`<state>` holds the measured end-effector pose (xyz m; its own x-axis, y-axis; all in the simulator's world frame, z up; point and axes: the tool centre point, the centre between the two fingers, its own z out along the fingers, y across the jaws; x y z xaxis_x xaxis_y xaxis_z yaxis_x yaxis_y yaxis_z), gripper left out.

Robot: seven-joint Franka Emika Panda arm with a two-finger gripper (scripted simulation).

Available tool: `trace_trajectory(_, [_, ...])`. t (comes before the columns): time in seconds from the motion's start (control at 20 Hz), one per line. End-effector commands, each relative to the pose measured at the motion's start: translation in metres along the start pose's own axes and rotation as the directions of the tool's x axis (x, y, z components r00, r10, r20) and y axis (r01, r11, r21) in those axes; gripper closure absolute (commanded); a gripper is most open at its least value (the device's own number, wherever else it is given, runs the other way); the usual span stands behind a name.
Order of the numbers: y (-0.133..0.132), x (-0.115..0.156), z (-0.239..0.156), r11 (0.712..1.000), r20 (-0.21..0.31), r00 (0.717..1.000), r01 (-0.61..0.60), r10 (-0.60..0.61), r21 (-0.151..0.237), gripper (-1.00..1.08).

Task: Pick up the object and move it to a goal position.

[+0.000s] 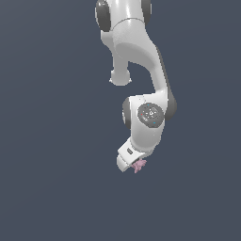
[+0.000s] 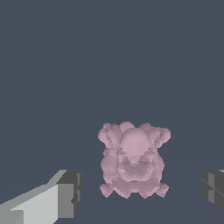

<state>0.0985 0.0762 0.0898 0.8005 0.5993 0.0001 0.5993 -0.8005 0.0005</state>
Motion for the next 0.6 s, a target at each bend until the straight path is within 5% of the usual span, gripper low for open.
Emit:
trace_trajectory(0.0, [0.000, 0.000, 0.005, 1.000, 0.001, 1.000, 0.001, -0.001, 0.000, -0.92])
trace_trajectory(0.55, [0.000, 0.000, 0.050, 1.000, 0.000, 1.000, 0.005, -0.005, 0.000, -0.92])
